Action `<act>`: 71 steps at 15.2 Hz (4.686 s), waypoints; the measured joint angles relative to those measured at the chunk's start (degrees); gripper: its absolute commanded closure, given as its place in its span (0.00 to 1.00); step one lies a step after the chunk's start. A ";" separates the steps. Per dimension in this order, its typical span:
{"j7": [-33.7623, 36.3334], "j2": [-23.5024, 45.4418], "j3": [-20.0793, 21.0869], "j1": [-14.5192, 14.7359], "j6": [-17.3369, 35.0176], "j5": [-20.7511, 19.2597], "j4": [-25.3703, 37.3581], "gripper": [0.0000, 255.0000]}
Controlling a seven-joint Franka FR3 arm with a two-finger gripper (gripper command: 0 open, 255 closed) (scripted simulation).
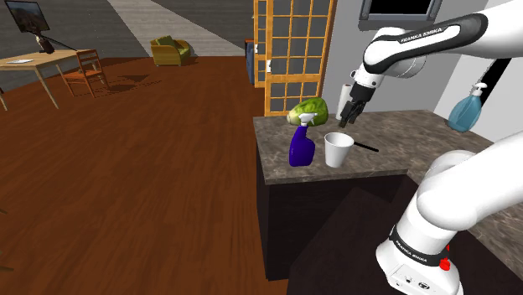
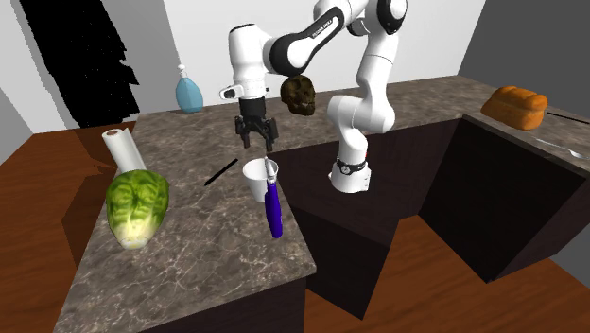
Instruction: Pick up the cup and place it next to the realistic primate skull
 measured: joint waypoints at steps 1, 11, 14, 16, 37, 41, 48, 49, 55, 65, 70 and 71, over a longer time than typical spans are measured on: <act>-1.91 1.89 -1.91 0.36 0.77 0.43 0.67 0.00; -12.04 13.48 -11.24 4.30 10.24 5.76 -0.31 0.00; -12.70 14.75 -11.74 5.01 12.04 6.71 -1.02 0.00; -12.83 14.99 -11.83 5.13 12.35 6.89 -1.12 0.00; -10.45 11.92 -10.01 3.92 7.40 4.97 1.33 1.00; -8.96 9.84 -8.71 3.18 4.22 3.92 2.73 1.00; -6.92 7.32 -6.81 2.54 -1.55 3.05 6.32 1.00; -6.73 6.98 -6.60 2.44 -2.39 2.94 6.87 1.00; -5.47 5.72 -5.33 2.32 -7.09 2.77 10.48 1.00; -4.00 4.76 -3.80 2.49 -14.53 2.96 17.13 1.00; -3.36 4.90 -3.18 2.81 -18.48 3.32 21.27 1.00; -3.18 4.92 -3.02 2.88 -19.36 3.40 22.18 1.00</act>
